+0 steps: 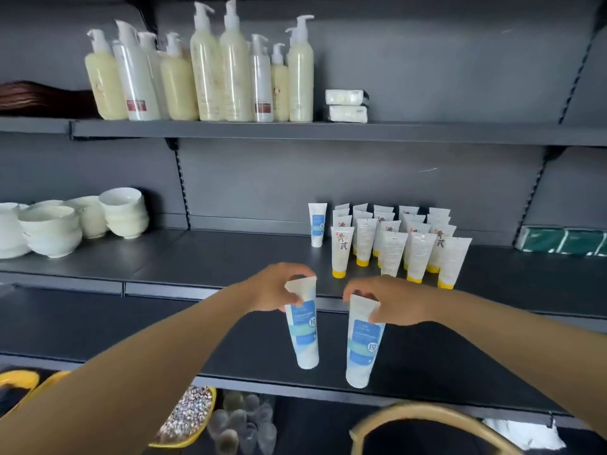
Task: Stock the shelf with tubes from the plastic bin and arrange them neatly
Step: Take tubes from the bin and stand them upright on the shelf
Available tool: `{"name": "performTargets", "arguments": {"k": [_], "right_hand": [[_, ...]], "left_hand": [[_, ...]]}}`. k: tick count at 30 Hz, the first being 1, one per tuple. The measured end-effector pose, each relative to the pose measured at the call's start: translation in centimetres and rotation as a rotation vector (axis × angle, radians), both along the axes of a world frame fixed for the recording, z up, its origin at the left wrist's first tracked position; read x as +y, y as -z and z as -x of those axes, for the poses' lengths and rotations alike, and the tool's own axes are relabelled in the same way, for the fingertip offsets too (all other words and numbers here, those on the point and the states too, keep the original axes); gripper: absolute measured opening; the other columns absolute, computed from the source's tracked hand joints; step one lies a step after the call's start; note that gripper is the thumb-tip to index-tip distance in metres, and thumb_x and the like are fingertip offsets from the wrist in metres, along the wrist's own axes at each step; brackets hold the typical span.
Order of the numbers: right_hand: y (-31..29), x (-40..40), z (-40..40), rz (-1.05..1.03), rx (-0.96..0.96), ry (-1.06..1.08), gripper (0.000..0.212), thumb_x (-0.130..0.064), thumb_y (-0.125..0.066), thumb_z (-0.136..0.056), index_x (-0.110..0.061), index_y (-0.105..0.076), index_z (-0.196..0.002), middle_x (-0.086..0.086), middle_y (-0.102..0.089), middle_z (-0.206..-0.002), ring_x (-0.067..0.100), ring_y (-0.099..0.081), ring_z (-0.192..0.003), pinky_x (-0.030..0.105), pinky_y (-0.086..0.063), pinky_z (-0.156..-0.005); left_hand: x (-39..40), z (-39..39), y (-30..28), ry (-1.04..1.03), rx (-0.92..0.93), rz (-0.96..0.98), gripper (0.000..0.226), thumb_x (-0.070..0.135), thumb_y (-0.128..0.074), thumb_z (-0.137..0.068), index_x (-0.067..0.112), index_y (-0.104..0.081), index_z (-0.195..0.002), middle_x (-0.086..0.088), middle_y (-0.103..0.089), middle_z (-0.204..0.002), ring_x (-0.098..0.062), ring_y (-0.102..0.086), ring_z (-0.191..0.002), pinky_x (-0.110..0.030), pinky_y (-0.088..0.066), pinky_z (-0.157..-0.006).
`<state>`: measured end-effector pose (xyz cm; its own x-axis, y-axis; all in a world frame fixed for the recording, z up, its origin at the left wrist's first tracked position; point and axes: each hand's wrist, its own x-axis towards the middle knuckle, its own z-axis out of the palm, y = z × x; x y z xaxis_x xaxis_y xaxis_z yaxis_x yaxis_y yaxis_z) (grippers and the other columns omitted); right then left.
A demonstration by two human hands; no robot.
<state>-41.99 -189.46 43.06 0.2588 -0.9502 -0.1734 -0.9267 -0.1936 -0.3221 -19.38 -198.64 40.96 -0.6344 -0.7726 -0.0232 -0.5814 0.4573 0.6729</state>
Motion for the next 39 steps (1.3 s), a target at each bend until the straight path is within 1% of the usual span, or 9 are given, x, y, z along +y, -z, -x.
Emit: {"name": "performTargets", "arguments": {"k": [2, 6, 10, 14, 20, 24, 32, 36, 39], "right_hand": [[-0.5, -1.8, -1.9, 0.014, -0.022, 0.043, 0.043, -0.006, -0.057, -0.084, -0.034, -0.050, -0.115, -0.007, -0.054, -0.103, 0.013, -0.053, -0.093, 0.029, -0.050, -0.078], [-1.6, -5.2, -4.9, 0.044, -0.042, 0.071, 0.045, -0.001, -0.056, -0.084, -0.032, -0.050, -0.116, -0.006, -0.054, -0.114, 0.014, -0.052, -0.105, 0.030, -0.049, -0.089], [-2.7, -8.9, -6.9, 0.106, -0.020, 0.091, 0.045, 0.003, -0.054, -0.084, -0.025, -0.050, -0.119, -0.004, -0.049, -0.107, 0.016, -0.049, -0.098, 0.023, -0.045, -0.076], [-3.5, -12.6, -7.7, 0.163, -0.014, 0.084, 0.043, 0.003, -0.055, -0.083, -0.021, -0.051, -0.119, -0.007, -0.047, -0.099, 0.014, -0.046, -0.090, 0.014, -0.037, -0.060], [-3.5, -18.3, -7.3, 0.180, -0.019, 0.086, 0.042, 0.003, -0.058, -0.082, -0.020, -0.052, -0.117, -0.013, -0.047, -0.089, 0.012, -0.047, -0.085, 0.016, -0.037, -0.059], [-3.6, -22.1, -6.6, 0.170, 0.010, 0.076, 0.040, 0.001, -0.059, -0.082, -0.018, -0.052, -0.117, -0.005, -0.051, -0.093, 0.012, -0.049, -0.082, 0.016, -0.038, -0.056], [-4.2, -31.1, -5.5, 0.209, 0.086, 0.052, 0.033, 0.001, -0.054, -0.085, -0.011, -0.052, -0.116, 0.007, -0.057, -0.106, 0.024, -0.055, -0.098, 0.028, -0.045, -0.070], [-3.2, -36.5, -4.6, 0.235, 0.133, 0.053, 0.033, 0.003, -0.052, -0.082, -0.016, -0.051, -0.109, 0.005, -0.057, -0.104, 0.026, -0.056, -0.096, 0.031, -0.046, -0.075], [-2.3, -39.8, -4.2, 0.234, 0.161, 0.059, 0.035, 0.004, -0.051, -0.080, -0.024, -0.048, -0.101, 0.002, -0.056, -0.101, 0.024, -0.055, -0.092, 0.034, -0.049, -0.076]], "left_hand": [[-2.1, -1.3, -0.7, 0.006, -0.006, 0.015, 0.047, 0.002, -0.061, -0.084, 0.026, -0.054, -0.124, 0.004, -0.051, -0.127, -0.021, -0.055, -0.110, -0.030, -0.059, -0.075], [-5.7, -3.2, -1.5, 0.032, 0.005, 0.059, 0.046, 0.001, -0.060, -0.084, 0.024, -0.055, -0.123, 0.003, -0.054, -0.124, -0.018, -0.057, -0.103, -0.021, -0.056, -0.064], [-9.3, -4.5, -1.7, 0.033, 0.010, 0.076, 0.043, 0.000, -0.062, -0.083, 0.022, -0.057, -0.119, -0.001, -0.056, -0.121, -0.022, -0.056, -0.107, -0.038, -0.058, -0.081], [-12.7, -4.7, -1.9, 0.024, 0.018, 0.068, 0.040, 0.000, -0.063, -0.083, 0.020, -0.057, -0.117, -0.004, -0.057, -0.119, -0.024, -0.057, -0.106, -0.039, -0.058, -0.080], [-17.6, -3.6, -2.4, 0.012, 0.049, 0.075, 0.040, -0.001, -0.064, -0.082, 0.018, -0.058, -0.117, -0.004, -0.056, -0.117, -0.027, -0.057, -0.106, -0.043, -0.059, -0.077], [-21.1, -2.8, -2.5, 0.008, 0.039, 0.097, 0.038, 0.000, -0.064, -0.082, 0.017, -0.058, -0.116, -0.003, -0.057, -0.109, -0.028, -0.059, -0.102, -0.047, -0.057, -0.079], [-29.0, -1.0, -2.4, -0.029, -0.031, 0.199, 0.040, 0.000, -0.059, -0.084, 0.017, -0.057, -0.119, -0.004, -0.056, -0.121, -0.018, -0.052, -0.095, -0.024, -0.047, -0.068], [-33.0, -0.1, -1.7, -0.063, -0.091, 0.249, 0.041, 0.000, -0.058, -0.084, 0.016, -0.056, -0.122, -0.007, -0.057, -0.122, -0.016, -0.050, -0.091, -0.024, -0.041, -0.072], [-35.9, 0.7, -1.0, -0.089, -0.081, 0.227, 0.041, -0.001, -0.058, -0.084, 0.016, -0.056, -0.122, -0.008, -0.057, -0.119, -0.018, -0.051, -0.088, -0.021, -0.042, -0.062]]}}
